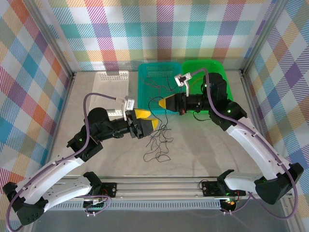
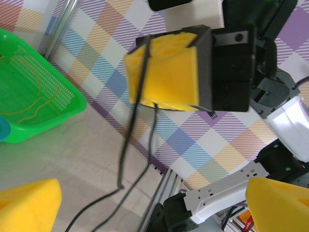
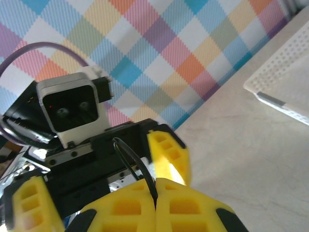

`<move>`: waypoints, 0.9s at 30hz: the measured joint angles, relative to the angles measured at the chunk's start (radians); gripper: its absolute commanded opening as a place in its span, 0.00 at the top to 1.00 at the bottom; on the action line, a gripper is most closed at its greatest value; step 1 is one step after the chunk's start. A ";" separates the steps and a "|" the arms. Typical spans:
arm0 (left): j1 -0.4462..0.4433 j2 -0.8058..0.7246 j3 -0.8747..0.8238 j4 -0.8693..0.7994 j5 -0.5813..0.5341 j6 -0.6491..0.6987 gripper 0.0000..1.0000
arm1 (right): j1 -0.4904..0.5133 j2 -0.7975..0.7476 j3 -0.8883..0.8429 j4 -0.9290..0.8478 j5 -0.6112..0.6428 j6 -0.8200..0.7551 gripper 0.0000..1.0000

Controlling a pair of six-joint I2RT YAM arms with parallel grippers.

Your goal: Untangle the cables

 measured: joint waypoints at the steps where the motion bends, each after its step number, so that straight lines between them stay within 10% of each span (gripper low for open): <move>1: 0.000 0.006 0.000 0.000 -0.006 0.000 0.13 | 0.005 0.001 -0.005 0.006 -0.009 0.002 1.00; 6: 0.009 0.024 0.001 -0.005 -0.033 0.014 0.36 | 0.017 0.001 -0.027 0.030 -0.041 0.006 1.00; 12: 0.029 0.031 0.018 -0.007 -0.060 0.021 0.98 | 0.021 0.004 -0.053 0.050 -0.059 0.017 1.00; 15: 0.040 0.037 0.035 -0.008 -0.071 0.020 1.00 | 0.022 0.008 -0.056 0.053 -0.063 0.017 0.97; 20: 0.085 0.037 0.065 -0.042 -0.106 0.023 1.00 | 0.023 0.003 -0.076 0.048 -0.042 0.002 0.56; 27: 0.265 0.036 0.124 -0.135 -0.187 0.050 1.00 | 0.023 -0.057 -0.135 0.015 0.064 -0.053 0.30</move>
